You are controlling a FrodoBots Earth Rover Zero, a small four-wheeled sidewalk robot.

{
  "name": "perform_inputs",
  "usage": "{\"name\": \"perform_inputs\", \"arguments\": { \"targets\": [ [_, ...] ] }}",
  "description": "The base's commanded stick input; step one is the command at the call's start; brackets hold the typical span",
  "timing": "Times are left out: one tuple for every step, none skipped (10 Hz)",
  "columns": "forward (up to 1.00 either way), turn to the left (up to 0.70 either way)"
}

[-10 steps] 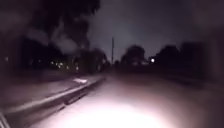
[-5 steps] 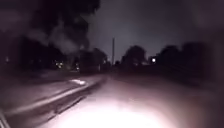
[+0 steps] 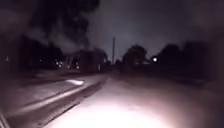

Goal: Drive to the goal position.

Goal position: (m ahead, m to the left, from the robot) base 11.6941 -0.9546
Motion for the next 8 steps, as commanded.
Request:
{"name": "perform_inputs", "arguments": {
  "targets": [
    [0.70,0.00],
    [0.70,0.00],
    [0.70,0.00],
    [0.70,0.00],
    [0.70,0.00],
    [0.70,0.00],
    [0.70,0.00],
    [0.70,-0.19]
  ]
}}
